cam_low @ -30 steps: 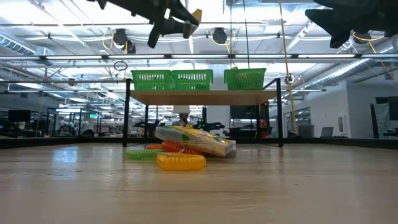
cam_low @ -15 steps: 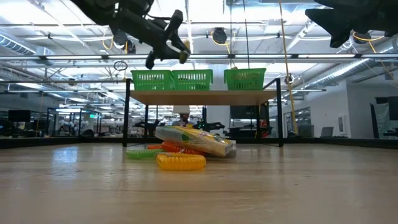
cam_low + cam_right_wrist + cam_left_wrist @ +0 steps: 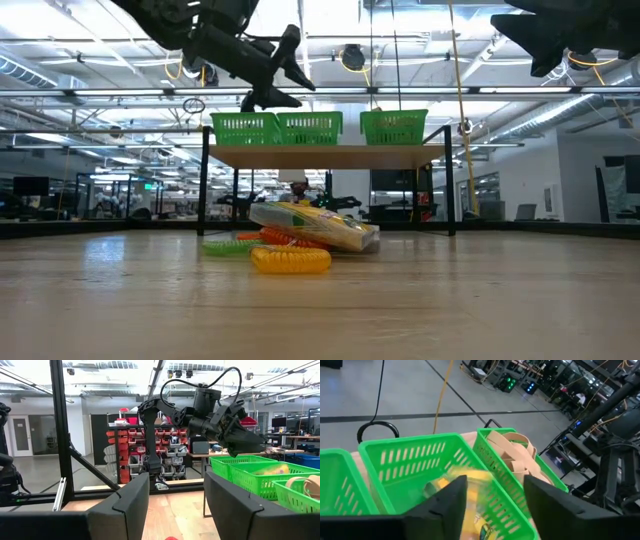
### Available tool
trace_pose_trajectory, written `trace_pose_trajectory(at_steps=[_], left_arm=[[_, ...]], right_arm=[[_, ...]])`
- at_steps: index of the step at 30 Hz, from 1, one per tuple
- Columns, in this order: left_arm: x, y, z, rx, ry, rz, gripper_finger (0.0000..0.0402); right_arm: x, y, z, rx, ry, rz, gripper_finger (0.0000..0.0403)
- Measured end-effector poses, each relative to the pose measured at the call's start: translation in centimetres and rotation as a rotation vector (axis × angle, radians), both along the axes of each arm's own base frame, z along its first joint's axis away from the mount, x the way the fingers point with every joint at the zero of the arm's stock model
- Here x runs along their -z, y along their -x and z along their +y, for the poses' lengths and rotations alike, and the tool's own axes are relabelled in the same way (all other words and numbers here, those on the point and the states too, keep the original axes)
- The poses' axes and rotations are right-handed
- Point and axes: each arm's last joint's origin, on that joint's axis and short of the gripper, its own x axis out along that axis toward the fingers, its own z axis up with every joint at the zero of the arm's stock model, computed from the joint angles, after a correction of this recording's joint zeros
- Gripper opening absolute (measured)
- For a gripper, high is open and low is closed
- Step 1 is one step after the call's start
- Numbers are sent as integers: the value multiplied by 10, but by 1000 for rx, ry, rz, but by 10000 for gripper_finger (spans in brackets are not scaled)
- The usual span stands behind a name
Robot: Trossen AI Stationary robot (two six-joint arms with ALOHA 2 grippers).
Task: Pick & Place Office Desk Supplies
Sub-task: Put the yellow crayon box into the middle green bin on the shelf
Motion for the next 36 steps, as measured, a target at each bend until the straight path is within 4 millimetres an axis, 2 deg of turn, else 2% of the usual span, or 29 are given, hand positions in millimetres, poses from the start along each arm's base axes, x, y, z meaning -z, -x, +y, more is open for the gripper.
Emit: trace_pose_trajectory(at_steps=[7, 12, 15, 20, 26, 31, 36], left_arm=[[-1, -2, -3, 19, -34, 11, 271], [-11, 0, -14, 141, -73, -12, 286], [-16, -1, -25, 281, -61, -39, 283], [-22, -7, -55, 581, -68, -74, 271], [-9, -19, -109, 870, -123, 3, 262], [6, -21, -153, 967, -283, 160, 266], [17, -19, -188, 993, -389, 279, 260]], right_arm=[[0, 0, 0, 0, 0, 0, 183], [0, 0, 0, 0, 0, 0, 183], [0, 0, 0, 0, 0, 1, 183], [0, 0, 0, 0, 1, 1, 183], [0, 0, 0, 0, 1, 1, 183], [0, 0, 0, 0, 0, 1, 183], [0, 0, 0, 0, 1, 1, 183]])
